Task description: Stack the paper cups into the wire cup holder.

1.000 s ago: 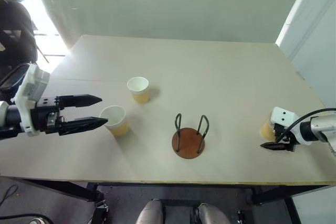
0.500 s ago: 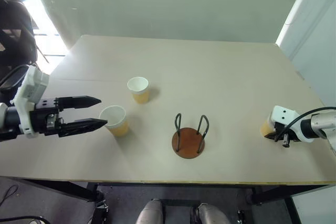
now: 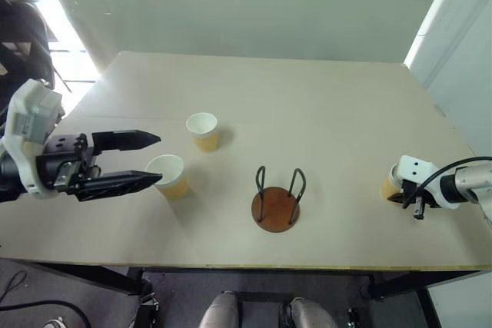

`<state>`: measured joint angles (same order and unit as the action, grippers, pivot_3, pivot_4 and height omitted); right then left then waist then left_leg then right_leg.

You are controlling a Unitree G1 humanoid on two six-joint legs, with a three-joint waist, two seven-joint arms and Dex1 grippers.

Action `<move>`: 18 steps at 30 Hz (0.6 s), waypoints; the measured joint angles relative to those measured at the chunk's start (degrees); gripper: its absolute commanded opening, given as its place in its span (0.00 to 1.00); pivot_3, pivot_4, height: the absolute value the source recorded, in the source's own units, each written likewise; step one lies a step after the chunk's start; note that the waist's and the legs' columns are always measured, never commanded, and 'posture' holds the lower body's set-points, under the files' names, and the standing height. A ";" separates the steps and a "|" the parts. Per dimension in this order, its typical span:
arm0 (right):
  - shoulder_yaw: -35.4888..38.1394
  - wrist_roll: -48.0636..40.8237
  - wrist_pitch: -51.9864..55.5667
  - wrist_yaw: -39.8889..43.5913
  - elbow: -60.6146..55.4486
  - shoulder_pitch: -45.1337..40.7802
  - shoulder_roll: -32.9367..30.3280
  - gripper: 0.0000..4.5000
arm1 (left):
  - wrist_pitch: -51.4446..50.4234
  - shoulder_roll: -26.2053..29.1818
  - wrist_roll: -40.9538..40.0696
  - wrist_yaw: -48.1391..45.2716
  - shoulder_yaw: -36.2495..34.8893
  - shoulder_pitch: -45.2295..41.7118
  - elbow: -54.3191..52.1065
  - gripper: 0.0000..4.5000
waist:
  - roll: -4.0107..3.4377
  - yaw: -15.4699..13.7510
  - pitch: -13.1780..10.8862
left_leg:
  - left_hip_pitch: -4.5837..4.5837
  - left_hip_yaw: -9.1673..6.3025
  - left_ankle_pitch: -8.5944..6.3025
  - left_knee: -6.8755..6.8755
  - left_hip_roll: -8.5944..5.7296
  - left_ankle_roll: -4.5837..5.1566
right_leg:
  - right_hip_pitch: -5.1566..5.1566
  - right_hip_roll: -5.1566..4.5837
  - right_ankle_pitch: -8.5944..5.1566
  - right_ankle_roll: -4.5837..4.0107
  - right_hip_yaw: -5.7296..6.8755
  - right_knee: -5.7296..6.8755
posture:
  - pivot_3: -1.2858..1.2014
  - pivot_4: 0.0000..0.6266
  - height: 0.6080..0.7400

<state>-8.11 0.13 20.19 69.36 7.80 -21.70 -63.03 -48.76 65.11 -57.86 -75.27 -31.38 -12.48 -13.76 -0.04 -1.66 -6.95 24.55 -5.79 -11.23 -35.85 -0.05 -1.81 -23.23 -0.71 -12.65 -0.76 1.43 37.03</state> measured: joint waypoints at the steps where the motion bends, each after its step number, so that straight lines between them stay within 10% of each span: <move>1: 0.00 -0.03 0.01 0.21 -0.25 0.00 0.00 0.00 | 0.04 0.00 0.04 -0.35 0.82 -0.11 -0.01 1.00 | 0.00 0.00 0.00 | 0.01 0.00 0.00 0.00 0.00 0.00 | 0.00 0.00 0.00 -0.01 0.00 0.00 | 0.52 0.24 1.00; 18: 12.25 -20.20 13.40 5.33 -21.71 -5.96 -2.26 0.00 | 12.62 -8.25 9.40 0.67 6.63 4.36 -2.14 1.00 | -0.07 0.23 -0.05 | 0.07 0.06 0.04 -0.01 0.00 0.06 | -0.01 0.04 -0.36 -0.17 -0.01 -0.02 | 0.52 0.24 1.00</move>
<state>4.14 -20.06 33.59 74.69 -13.91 -27.67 -65.29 -36.14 56.86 -48.46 -74.60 -24.75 -8.12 -15.90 -0.11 -1.43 -7.00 24.61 -5.73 -11.19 -35.86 -0.04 -1.75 -23.24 -0.66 -13.00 -0.93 1.42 37.01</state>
